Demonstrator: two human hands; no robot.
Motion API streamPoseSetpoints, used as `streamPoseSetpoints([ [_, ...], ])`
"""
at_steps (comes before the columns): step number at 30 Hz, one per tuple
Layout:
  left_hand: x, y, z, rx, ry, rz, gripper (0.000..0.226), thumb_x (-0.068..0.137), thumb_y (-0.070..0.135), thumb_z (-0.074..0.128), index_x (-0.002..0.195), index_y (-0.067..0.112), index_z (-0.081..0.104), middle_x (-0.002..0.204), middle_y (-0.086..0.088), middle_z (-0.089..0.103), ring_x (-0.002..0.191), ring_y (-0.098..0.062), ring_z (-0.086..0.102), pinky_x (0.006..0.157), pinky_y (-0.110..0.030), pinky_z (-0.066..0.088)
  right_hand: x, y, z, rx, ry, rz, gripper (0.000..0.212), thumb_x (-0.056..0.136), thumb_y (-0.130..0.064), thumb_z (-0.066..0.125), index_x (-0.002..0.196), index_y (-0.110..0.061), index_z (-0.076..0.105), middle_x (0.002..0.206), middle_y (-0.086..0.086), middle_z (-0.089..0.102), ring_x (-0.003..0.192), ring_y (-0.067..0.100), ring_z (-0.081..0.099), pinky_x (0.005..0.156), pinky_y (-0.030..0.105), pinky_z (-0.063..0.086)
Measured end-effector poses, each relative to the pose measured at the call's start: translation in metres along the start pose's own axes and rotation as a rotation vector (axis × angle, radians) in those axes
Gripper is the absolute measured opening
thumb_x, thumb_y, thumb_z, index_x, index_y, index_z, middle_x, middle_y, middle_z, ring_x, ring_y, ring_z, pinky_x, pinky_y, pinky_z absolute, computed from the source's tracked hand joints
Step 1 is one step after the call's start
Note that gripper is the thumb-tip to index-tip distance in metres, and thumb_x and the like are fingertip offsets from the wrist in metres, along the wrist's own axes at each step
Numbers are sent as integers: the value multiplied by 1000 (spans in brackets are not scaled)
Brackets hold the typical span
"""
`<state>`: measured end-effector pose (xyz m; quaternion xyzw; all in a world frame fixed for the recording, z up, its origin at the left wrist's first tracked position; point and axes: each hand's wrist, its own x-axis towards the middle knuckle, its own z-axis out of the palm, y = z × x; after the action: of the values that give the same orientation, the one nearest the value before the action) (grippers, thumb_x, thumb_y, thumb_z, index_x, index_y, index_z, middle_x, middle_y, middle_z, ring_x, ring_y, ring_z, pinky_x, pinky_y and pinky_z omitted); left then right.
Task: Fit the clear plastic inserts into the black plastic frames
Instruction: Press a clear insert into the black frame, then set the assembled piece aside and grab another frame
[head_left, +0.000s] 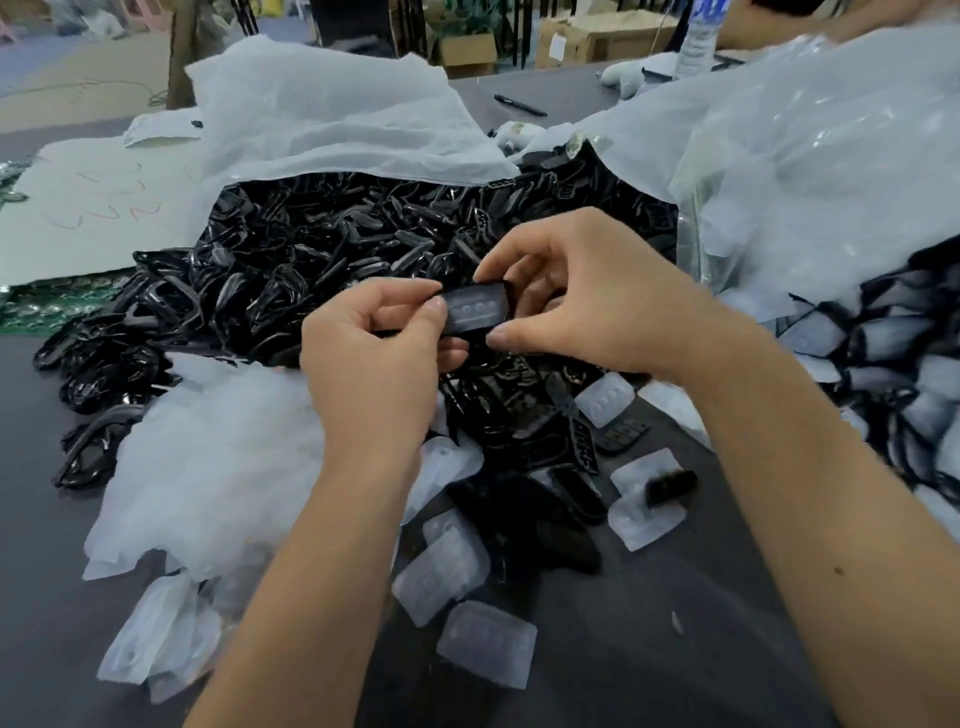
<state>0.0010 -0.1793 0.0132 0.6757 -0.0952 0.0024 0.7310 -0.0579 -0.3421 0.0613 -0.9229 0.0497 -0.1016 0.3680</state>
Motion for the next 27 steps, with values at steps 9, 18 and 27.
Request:
streamPoseSetpoints([
  [9,-29,11,124,114,-257,-11,10,85,6,81,81,13,76,70,-4,75,61,-20,75,68,-39,64,-71,38,-89,-387,256,276,35,70,-27,95,98,-35,76,84,-14,67,73,0,63,62,10,42],
  [18,-67,1,184,432,-470,145,18,95,27,75,107,14,75,99,-2,74,95,-18,69,86,-33,56,-94,62,-121,-517,121,718,59,80,0,80,127,-33,66,117,4,65,99,27,63,78,31,45],
  [27,-40,19,119,519,-347,277,8,95,25,70,91,22,77,86,6,73,83,-12,69,78,-31,56,-45,17,-81,-512,-73,381,25,84,-13,73,93,-35,69,99,-4,73,92,19,67,82,35,54],
])
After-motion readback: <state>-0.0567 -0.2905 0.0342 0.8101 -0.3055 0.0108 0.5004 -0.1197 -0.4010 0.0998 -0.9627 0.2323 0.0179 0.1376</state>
